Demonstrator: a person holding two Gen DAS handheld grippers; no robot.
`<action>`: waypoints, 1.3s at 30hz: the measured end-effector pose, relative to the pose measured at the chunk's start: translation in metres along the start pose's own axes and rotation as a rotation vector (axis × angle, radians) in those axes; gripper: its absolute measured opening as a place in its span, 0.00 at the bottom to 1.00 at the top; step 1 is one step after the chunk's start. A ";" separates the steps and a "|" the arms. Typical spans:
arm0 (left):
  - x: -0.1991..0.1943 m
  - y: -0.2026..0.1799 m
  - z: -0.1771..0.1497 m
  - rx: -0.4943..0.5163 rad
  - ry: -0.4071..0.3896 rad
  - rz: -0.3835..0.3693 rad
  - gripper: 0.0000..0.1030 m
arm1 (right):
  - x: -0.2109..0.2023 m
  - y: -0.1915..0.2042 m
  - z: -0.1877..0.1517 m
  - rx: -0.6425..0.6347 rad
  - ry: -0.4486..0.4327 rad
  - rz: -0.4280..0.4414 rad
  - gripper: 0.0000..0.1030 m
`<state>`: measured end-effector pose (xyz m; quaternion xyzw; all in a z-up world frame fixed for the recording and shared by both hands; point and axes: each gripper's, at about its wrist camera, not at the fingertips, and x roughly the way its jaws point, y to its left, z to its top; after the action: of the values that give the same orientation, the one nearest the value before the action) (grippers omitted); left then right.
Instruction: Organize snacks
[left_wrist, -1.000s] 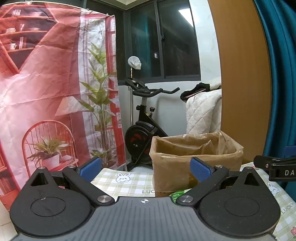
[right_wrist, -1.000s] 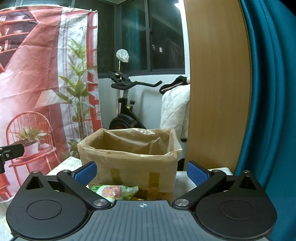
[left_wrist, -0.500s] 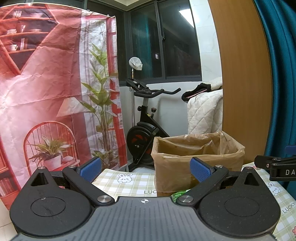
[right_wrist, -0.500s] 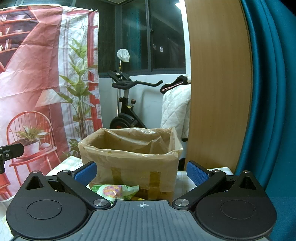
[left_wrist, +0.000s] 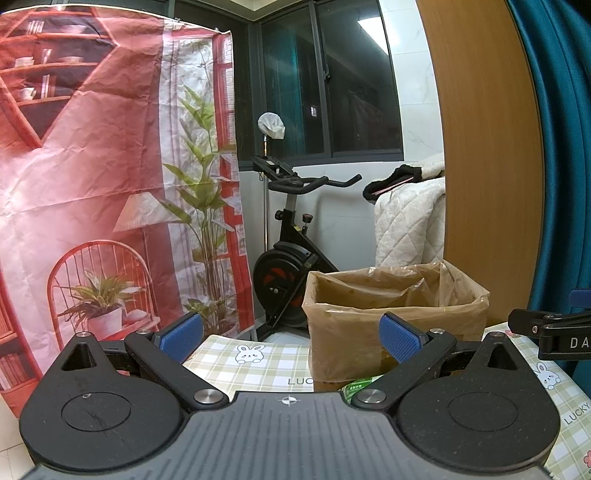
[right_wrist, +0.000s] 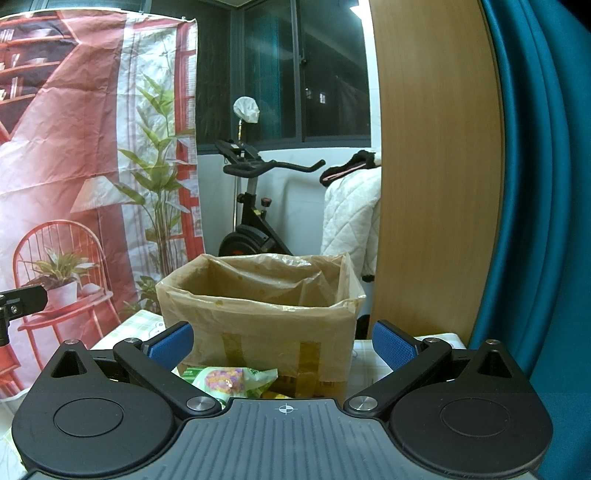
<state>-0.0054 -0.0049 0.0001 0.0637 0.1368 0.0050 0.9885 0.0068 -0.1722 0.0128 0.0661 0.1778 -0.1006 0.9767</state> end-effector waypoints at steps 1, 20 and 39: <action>0.000 0.000 0.000 0.000 0.000 0.000 0.99 | 0.000 0.000 0.000 0.000 0.000 0.000 1.00; 0.000 0.000 -0.001 0.000 0.000 -0.001 0.99 | -0.001 -0.002 0.004 -0.002 0.003 -0.001 1.00; 0.003 0.002 -0.006 0.004 0.015 -0.004 0.99 | 0.010 0.005 -0.022 0.003 0.012 0.007 1.00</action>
<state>-0.0042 -0.0020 -0.0065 0.0655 0.1443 0.0033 0.9874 0.0094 -0.1657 -0.0111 0.0688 0.1830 -0.0970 0.9759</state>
